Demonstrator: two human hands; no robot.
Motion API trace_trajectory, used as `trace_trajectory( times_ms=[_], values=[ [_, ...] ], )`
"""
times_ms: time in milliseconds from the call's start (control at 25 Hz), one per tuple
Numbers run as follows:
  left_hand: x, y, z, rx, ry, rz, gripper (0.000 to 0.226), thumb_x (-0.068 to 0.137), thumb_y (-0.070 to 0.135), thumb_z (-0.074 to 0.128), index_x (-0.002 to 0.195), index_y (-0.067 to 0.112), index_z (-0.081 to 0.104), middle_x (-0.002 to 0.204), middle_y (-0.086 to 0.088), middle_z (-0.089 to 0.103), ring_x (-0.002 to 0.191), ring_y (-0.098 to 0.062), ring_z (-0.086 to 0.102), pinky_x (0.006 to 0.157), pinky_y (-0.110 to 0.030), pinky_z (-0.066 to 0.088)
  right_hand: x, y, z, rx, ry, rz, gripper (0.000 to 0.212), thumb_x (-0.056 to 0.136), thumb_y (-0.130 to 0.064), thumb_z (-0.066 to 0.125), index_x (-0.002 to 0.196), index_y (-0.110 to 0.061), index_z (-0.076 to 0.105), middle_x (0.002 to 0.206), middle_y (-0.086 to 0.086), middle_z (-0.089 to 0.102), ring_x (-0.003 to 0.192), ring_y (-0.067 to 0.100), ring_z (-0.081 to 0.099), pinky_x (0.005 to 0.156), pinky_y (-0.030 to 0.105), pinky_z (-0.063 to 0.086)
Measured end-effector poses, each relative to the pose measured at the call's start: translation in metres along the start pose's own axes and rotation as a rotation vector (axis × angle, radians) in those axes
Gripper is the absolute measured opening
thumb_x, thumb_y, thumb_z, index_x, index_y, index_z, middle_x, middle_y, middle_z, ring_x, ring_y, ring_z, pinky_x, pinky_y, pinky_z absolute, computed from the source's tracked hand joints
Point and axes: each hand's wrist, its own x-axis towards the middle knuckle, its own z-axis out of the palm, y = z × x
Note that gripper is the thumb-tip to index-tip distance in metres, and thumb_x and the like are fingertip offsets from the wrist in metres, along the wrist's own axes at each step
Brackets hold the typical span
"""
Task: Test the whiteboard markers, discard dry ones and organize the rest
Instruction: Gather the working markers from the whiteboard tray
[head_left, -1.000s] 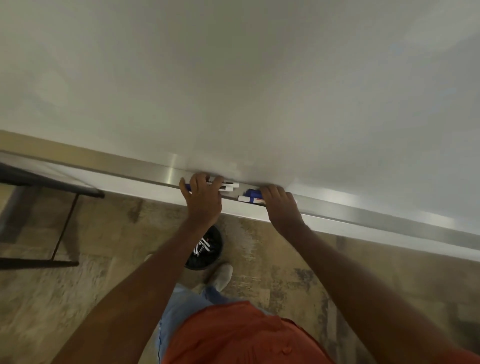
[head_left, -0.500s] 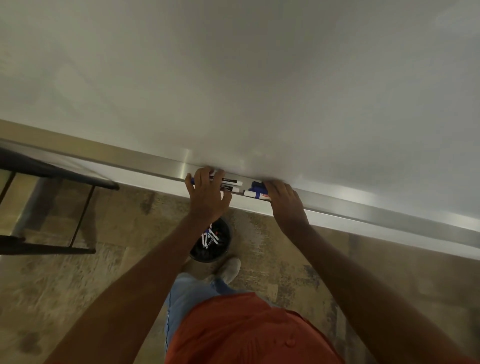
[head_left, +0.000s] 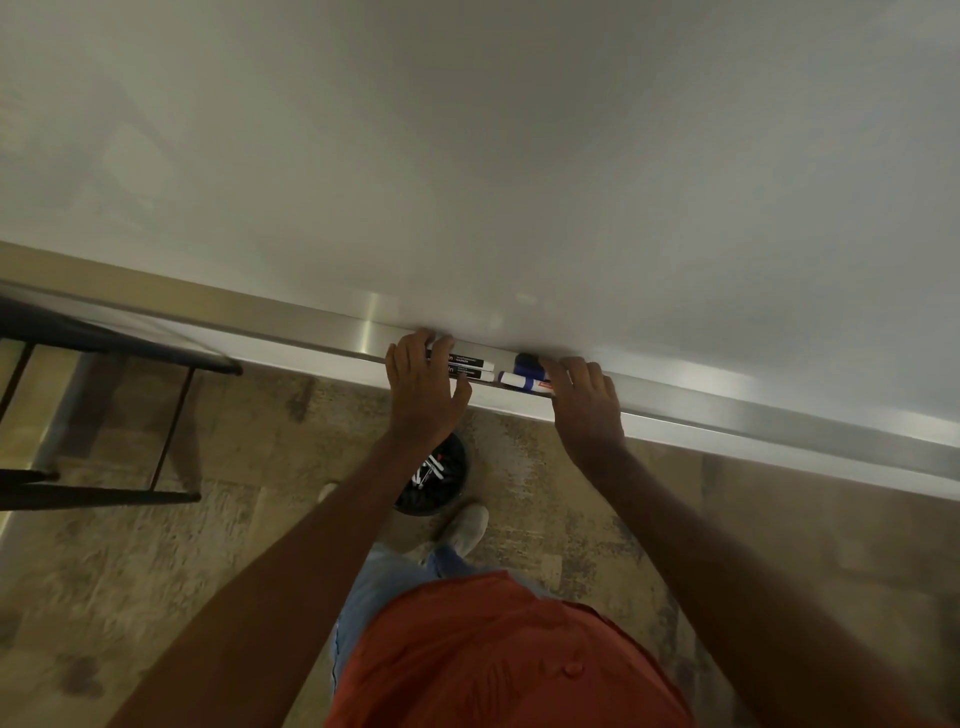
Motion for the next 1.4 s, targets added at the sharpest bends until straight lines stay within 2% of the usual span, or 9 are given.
trace_trajectory(
  times_ms=[280,400,560,800,920,1000,1160,1240,1400],
  values=[
    [-0.002,-0.004,-0.01,-0.305,-0.015,-0.144,0.072,0.078,0.024,0.08,0.138,0.01,0.044,0.147,-0.013,0.034,0.134,-0.03,0.035,0.106,-0.044,0.047,0.021,-0.041,-0.009,0.15,0.022,-0.018,0.02,0.091,-0.021,0.062,0.109,-0.017,0.054,0.104,0.003,0.059,0.086,0.017,0.054,0.071,0.032,0.05],
    [0.0,-0.003,-0.018,-0.455,0.02,-0.206,0.077,0.077,0.01,0.082,0.141,0.008,0.04,0.147,-0.013,0.033,0.133,-0.029,0.039,0.108,-0.042,0.047,0.031,-0.061,-0.006,0.076,0.036,-0.071,0.022,0.092,-0.017,0.053,0.114,-0.014,0.054,0.114,0.008,0.06,0.097,0.024,0.056,0.078,0.038,0.05],
    [0.002,-0.01,-0.025,-0.517,0.029,-0.223,0.072,0.077,0.001,0.079,0.139,0.005,0.043,0.14,-0.015,0.04,0.125,-0.026,0.046,0.105,-0.032,0.045,0.034,-0.081,-0.001,0.053,0.026,-0.081,0.04,0.089,-0.008,0.04,0.125,-0.011,0.056,0.123,0.012,0.06,0.109,0.031,0.057,0.087,0.042,0.05],
    [0.002,-0.013,-0.025,-0.496,0.022,-0.199,0.062,0.079,-0.001,0.074,0.134,0.008,0.048,0.134,-0.014,0.046,0.119,-0.023,0.049,0.101,-0.03,0.047,0.024,-0.083,0.004,0.26,0.05,-0.129,0.06,0.077,0.01,0.04,0.134,-0.002,0.055,0.139,0.019,0.053,0.129,0.035,0.047,0.107,0.043,0.045],
    [0.0,-0.012,-0.023,-0.457,-0.022,-0.192,0.062,0.081,-0.001,0.074,0.136,0.008,0.049,0.139,-0.015,0.044,0.123,-0.029,0.048,0.102,-0.036,0.048,0.015,-0.071,0.002,0.298,0.07,-0.053,0.057,0.079,0.003,0.034,0.13,-0.003,0.058,0.136,0.018,0.055,0.124,0.033,0.049,0.102,0.043,0.048],
    [0.0,-0.012,-0.022,-0.4,-0.041,-0.172,0.06,0.083,-0.001,0.073,0.138,0.007,0.051,0.143,-0.017,0.042,0.128,-0.032,0.045,0.106,-0.039,0.047,0.006,-0.058,0.001,0.301,0.099,0.033,0.051,0.08,0.005,0.041,0.126,-0.005,0.061,0.131,0.014,0.059,0.119,0.03,0.05,0.1,0.043,0.048],
    [0.001,-0.002,-0.022,-0.309,-0.075,-0.194,0.054,0.087,-0.001,0.07,0.138,0.008,0.056,0.148,-0.02,0.038,0.134,-0.035,0.038,0.108,-0.032,0.039,-0.02,-0.021,-0.002,0.289,0.115,0.276,0.041,0.094,0.0,0.049,0.134,-0.01,0.056,0.138,0.011,0.055,0.127,0.027,0.046,0.107,0.044,0.047],
    [0.001,0.002,-0.021,-0.279,-0.07,-0.206,0.051,0.088,-0.002,0.069,0.137,0.01,0.059,0.149,-0.019,0.037,0.136,-0.035,0.036,0.11,-0.033,0.04,-0.028,-0.006,-0.003,0.322,0.143,0.35,0.038,0.101,-0.008,0.046,0.138,-0.011,0.052,0.144,0.014,0.049,0.131,0.03,0.043,0.109,0.042,0.043],
    [0.001,0.006,-0.017,-0.235,-0.071,-0.206,0.046,0.091,-0.003,0.065,0.134,0.013,0.064,0.15,-0.018,0.037,0.139,-0.036,0.034,0.111,-0.043,0.044,-0.026,0.009,-0.002,0.434,0.137,0.451,0.038,0.103,-0.006,0.048,0.14,-0.014,0.054,0.145,0.013,0.045,0.131,0.028,0.043,0.103,0.032,0.04]
  ],
)
